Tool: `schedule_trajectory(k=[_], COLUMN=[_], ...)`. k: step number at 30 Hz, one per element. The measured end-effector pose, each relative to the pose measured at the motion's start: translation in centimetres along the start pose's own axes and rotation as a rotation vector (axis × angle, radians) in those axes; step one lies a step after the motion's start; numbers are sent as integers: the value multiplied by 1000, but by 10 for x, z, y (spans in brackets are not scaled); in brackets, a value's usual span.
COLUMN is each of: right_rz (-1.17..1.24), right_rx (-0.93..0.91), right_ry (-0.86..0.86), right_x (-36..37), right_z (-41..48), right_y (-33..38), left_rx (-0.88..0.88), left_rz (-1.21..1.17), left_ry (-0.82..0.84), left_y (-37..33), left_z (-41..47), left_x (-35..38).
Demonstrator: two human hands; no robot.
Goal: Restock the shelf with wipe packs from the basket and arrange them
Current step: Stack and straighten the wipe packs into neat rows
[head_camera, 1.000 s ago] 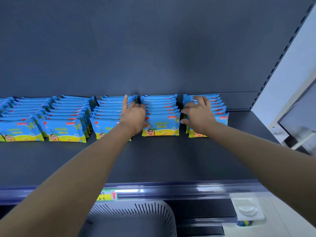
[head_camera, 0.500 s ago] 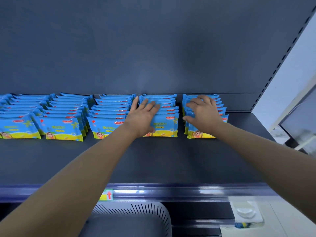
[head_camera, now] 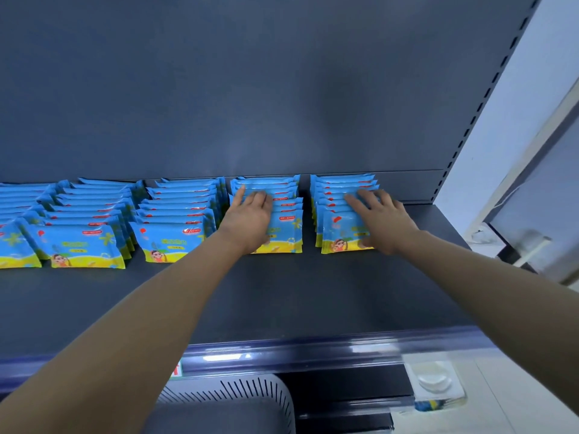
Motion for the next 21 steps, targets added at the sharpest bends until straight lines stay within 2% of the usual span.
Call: schedule_trajectory(k=[4,8,12,15,21], right_rz=[60,172,507,801,889], right_rx=[7,36,261,416,429], right_ry=[10,-11,-76,-30,9], right_x=[2,3,1,0,-1], right_z=[1,-2,-8,-12,-14], right_y=[-2,-5,-19,-30,-32], left_rx=[-18,46,69,38,-11], left_rz=[-22,-141,-125,-100,-75], left_ry=[-10,-119,-165,-140,-126], left_y=[-7,-39,-64,-76,-83], left_z=[-4,5,24,35,44], left_x=[-7,-27,-41,-41,-36])
Point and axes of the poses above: each hand's wrist, its own z-axis towards the middle knuckle, its own x-axis out of the palm, y = z × x, the point moved 4 cm from there along z, towards the middle knuckle, and after that the axes turned 7 degrees about z, right-handed, at the moved point
